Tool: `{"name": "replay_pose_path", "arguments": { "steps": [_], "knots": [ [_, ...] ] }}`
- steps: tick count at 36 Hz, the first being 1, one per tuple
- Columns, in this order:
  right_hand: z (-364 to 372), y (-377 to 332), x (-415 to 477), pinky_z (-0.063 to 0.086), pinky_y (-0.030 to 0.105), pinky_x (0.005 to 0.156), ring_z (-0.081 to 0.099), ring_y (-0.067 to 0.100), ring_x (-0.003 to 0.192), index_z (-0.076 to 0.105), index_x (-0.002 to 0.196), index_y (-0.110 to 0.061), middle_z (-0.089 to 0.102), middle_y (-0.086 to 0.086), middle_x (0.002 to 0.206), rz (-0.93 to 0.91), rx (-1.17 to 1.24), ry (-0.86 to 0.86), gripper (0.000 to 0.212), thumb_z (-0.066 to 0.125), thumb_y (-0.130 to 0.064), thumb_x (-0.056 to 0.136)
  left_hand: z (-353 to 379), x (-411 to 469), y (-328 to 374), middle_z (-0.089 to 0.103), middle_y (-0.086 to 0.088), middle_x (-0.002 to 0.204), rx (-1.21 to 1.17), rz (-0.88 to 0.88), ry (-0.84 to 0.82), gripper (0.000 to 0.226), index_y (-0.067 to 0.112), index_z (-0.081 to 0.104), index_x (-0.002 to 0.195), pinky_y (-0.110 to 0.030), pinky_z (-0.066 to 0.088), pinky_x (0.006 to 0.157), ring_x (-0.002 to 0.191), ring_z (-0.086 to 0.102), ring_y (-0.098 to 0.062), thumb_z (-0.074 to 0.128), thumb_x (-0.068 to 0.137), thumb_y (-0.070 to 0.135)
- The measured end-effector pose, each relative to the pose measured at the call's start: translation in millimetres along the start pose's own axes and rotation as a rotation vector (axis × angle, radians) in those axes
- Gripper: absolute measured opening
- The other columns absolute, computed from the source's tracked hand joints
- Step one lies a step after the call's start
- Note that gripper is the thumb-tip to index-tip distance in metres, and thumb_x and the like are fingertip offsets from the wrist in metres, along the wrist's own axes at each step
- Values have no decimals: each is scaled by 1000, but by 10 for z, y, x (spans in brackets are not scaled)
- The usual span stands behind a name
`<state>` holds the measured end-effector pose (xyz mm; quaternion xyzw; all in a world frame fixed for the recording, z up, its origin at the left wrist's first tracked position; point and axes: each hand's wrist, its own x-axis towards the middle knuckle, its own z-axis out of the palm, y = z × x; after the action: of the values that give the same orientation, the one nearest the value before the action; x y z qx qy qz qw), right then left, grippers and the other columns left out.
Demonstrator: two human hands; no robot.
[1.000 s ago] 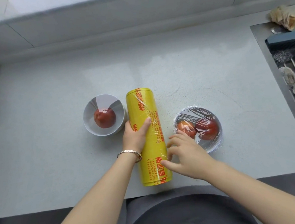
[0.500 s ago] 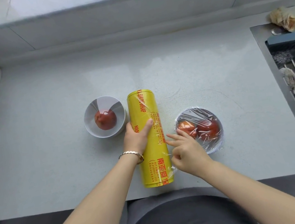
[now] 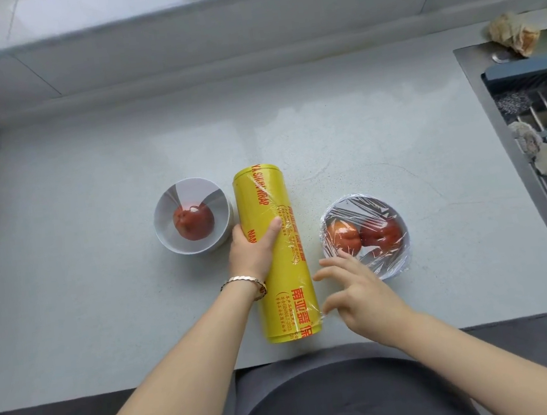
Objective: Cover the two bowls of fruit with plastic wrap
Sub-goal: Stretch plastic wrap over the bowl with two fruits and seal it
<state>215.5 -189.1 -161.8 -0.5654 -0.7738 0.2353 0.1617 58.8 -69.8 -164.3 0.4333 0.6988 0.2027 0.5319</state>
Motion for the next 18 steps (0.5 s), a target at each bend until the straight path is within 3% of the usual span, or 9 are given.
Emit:
{"name": "replay_pose_path", "arguments": {
  "steps": [3,7,10,14,18],
  "knots": [
    [-34,-77,-2,24,44,113,44,15,121,73,72,-25,66,-4,100,109,120,-47,33,42,-32,76,-13,0,7,63,0,110,7,-1,-3,58,20,47,119,-35,51,83,96,63,-20,67,75,52],
    [-98,-197,88,-5,24,116,25,12,137,73,83,-21,54,-3,126,178,102,-158,56,33,-59,75,-22,-1,6,63,0,110,-2,1,-15,60,20,46,121,-34,50,82,96,63,-20,67,76,52],
    [-45,-188,125,-11,22,113,16,15,143,74,80,-20,40,1,145,151,42,-217,40,49,-51,83,-19,-8,13,62,1,109,-14,-2,-17,61,19,46,123,-33,49,80,95,62,-19,67,76,51],
    [62,-198,135,1,29,113,32,22,139,68,55,-18,51,9,138,136,70,-147,42,41,-43,74,-16,-5,6,62,1,108,-1,-2,-9,60,20,47,122,-32,49,79,94,62,-19,67,75,52],
    [173,-195,131,31,51,107,51,28,125,59,41,-20,66,11,118,108,16,-32,25,65,-30,63,26,-2,10,62,1,110,17,11,18,61,19,47,120,-34,49,85,96,62,-20,69,74,53]
  ]
}}
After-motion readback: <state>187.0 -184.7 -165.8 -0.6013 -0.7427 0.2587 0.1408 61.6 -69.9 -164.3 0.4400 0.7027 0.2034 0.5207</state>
